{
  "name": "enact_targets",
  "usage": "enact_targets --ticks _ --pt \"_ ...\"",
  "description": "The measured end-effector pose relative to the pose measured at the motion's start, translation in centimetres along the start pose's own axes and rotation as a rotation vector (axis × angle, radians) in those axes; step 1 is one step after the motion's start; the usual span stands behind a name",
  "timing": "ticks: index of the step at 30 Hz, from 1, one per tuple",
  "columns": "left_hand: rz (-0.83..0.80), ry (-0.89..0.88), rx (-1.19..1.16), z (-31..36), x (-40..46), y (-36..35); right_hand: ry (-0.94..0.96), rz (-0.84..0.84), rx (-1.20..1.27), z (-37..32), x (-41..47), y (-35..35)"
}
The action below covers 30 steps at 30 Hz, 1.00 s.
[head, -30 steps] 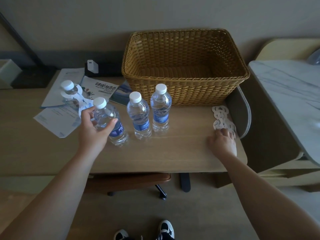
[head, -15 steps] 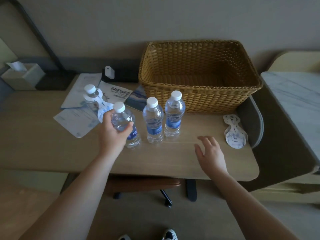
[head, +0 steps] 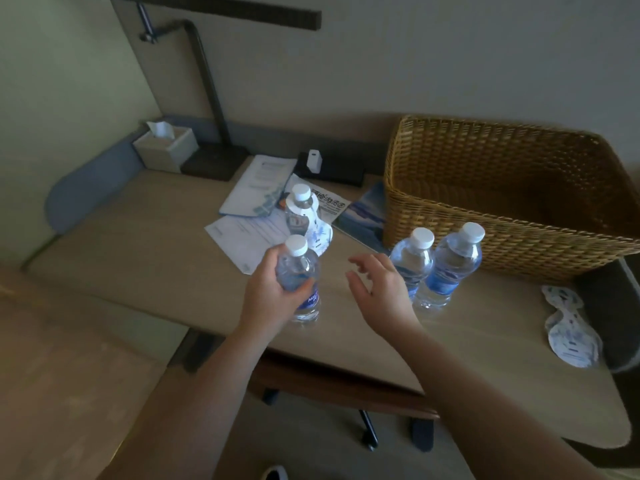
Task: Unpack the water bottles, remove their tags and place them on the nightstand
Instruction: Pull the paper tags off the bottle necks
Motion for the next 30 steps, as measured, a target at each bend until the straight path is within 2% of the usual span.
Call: enact_targets --ticks 7,12,17,25,30 --pt "-0.313 0.029 -0.113 -2.1 2.7 2.2 -0.224 0.03 0.045 0.7 5.3 -4.6" --pt "-0.246 0.0 -0.153 -1.4 6.6 4.3 -0.422 0.029 0.105 2.9 7.6 -6.3" --pt "-0.37 0.031 -0.076 -1.4 11.1 1.6 -0.578 -0.016 0.309 4.9 7.8 -8.0" --pt "-0.4 0.023 -0.119 -1.8 13.8 -0.9 -0.532 0.1 0.368 5.0 6.8 -6.7" --pt "-0.385 0.014 -0.141 -1.7 14.1 -0.7 -0.498 0.024 0.321 3.4 7.6 -6.8"
Point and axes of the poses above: each hand's wrist, its own x-axis towards the middle knuckle, its own y-axis out of the back of the hand, z = x × y, the point moved 7 cm from there along x, towards the middle knuckle, and after that the axes turned 5 degrees about y, right-handed, at the moved point
